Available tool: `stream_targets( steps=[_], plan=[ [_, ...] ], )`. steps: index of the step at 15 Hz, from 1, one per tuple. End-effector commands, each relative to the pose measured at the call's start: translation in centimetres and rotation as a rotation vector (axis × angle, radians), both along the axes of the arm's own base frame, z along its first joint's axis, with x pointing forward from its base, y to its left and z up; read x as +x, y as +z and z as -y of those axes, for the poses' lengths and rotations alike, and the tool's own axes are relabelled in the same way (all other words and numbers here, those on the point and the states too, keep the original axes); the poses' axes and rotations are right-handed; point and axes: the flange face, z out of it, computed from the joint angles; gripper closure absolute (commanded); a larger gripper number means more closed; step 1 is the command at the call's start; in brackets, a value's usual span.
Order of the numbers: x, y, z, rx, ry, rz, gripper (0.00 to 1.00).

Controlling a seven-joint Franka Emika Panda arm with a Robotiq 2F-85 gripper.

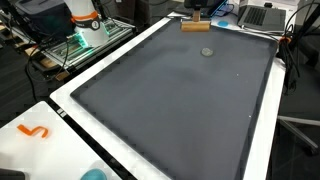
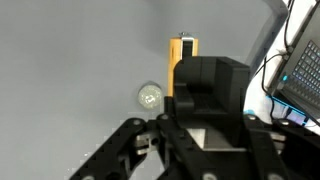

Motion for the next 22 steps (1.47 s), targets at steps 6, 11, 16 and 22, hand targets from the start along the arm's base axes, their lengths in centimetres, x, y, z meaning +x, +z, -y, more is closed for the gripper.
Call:
stream_targets(
  steps=[6,11,16,22],
  plan=[
    [-0.8,2.4,-6.3,-0.165,0.101,0.074,0.77],
    [-1.3,4.7,-9.1,-0.231,0.158,0.137,0.77],
    [-2.7,7.4,-12.2,-0.272,0.230,0.215,0.77],
    [-4.9,10.5,-15.1,-0.300,0.304,0.305,0.77]
  ],
)
